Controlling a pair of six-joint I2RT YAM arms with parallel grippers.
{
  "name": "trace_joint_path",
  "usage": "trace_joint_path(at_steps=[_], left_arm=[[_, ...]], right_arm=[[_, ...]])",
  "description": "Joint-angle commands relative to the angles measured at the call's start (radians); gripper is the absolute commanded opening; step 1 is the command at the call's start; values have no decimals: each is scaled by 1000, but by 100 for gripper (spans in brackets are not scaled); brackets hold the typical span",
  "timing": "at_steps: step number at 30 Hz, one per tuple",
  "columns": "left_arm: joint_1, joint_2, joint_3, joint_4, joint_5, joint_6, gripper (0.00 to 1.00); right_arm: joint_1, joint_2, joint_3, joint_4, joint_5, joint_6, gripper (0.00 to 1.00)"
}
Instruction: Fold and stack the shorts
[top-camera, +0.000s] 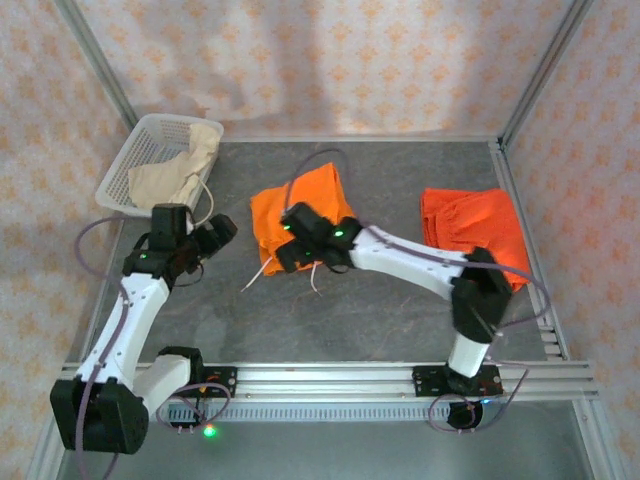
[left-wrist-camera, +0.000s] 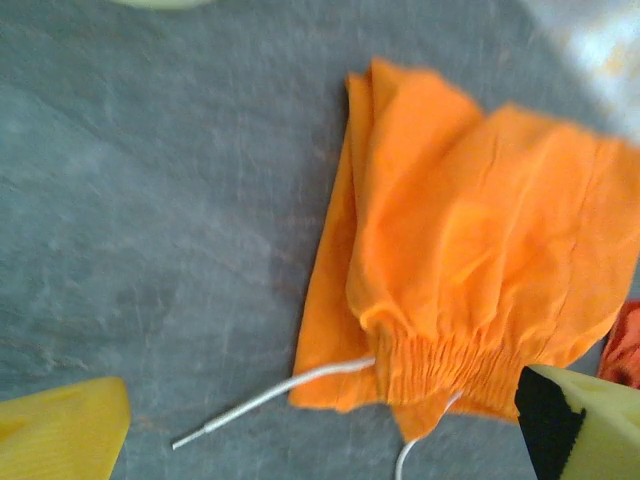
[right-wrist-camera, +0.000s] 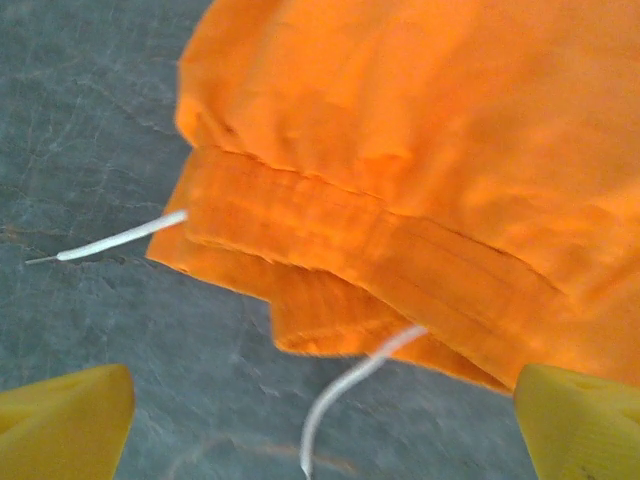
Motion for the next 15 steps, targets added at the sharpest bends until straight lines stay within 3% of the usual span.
trace_joint_path(at_steps=[1,6,15], left_arm=[[83,-33,-3,10,75,-5,100],[143,-41,-14,7,118,8,100],[148,-53,-48,33,128,2,100]], right_arm=[[47,115,107,-61,119,-36,97],[69,249,195,-88,155,-23,93],[65,416,388,-199,339,23,50]])
